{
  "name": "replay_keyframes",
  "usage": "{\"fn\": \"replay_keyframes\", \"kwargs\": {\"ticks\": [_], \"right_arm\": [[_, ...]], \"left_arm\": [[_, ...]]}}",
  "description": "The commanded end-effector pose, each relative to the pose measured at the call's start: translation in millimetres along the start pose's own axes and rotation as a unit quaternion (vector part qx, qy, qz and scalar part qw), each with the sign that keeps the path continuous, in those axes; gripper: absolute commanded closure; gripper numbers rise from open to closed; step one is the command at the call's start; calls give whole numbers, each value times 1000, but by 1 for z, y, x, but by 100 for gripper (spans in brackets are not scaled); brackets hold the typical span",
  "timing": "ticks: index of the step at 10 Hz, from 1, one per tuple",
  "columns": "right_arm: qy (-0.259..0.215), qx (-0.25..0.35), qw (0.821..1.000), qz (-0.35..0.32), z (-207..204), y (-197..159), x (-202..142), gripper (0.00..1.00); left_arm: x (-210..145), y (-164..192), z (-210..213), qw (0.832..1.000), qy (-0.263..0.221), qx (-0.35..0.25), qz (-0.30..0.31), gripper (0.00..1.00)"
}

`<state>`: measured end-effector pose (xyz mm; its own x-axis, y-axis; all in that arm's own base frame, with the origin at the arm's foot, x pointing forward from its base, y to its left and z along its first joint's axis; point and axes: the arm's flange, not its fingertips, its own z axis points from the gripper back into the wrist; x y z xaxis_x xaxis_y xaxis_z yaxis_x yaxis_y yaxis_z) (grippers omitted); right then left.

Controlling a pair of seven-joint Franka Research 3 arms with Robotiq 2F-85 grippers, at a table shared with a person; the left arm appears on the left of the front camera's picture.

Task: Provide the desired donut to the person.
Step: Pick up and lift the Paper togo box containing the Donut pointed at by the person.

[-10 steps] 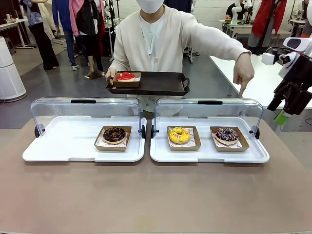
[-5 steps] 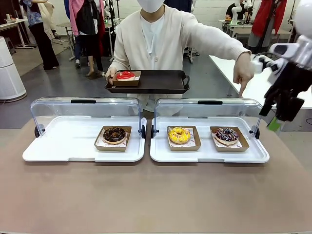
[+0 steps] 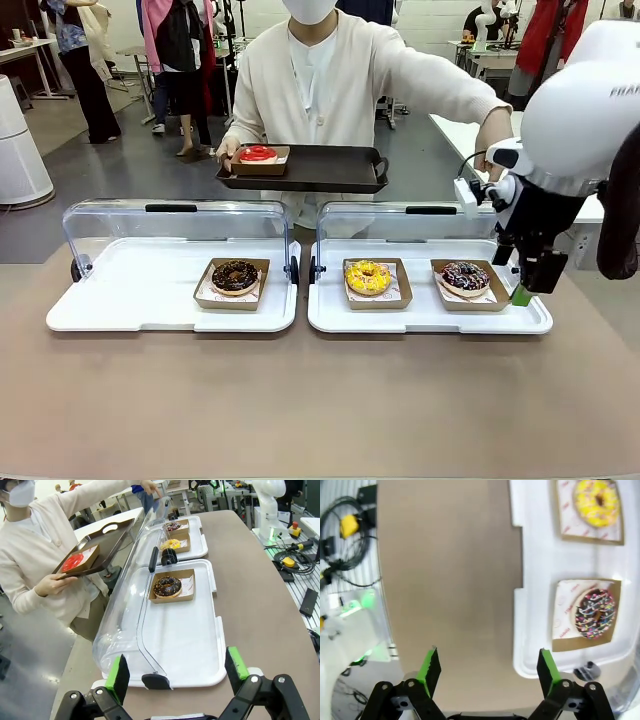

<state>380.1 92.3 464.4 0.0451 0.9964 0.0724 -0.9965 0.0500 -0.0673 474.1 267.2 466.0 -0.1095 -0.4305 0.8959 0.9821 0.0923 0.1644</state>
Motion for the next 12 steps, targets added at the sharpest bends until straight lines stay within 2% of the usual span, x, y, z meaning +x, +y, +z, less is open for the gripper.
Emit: {"fn": "replay_keyframes", "kwargs": {"ticks": [1,3,7,8,9,12], "right_arm": [[5,-19,1000,-12,-28,-16,-7,0],[-23,12,1000,-1,-50,-42,-17,0],[-41,17,999,8,-71,-72,-16,0],[-36,9,999,-6,-71,-75,-16,0],[-23,21,1000,4,-70,-63,-19,0],[-23,21,1000,4,-70,-63,-19,0]], "left_arm": [[2,-1,0,1000,-1,0,-1,0],[2,-1,0,1000,-1,0,-1,0],[2,-1,0,1000,-1,0,-1,0],[2,-1,0,1000,-1,0,-1,0],[2,-1,0,1000,-1,0,-1,0],[2,-1,0,1000,-1,0,-1,0]]}}
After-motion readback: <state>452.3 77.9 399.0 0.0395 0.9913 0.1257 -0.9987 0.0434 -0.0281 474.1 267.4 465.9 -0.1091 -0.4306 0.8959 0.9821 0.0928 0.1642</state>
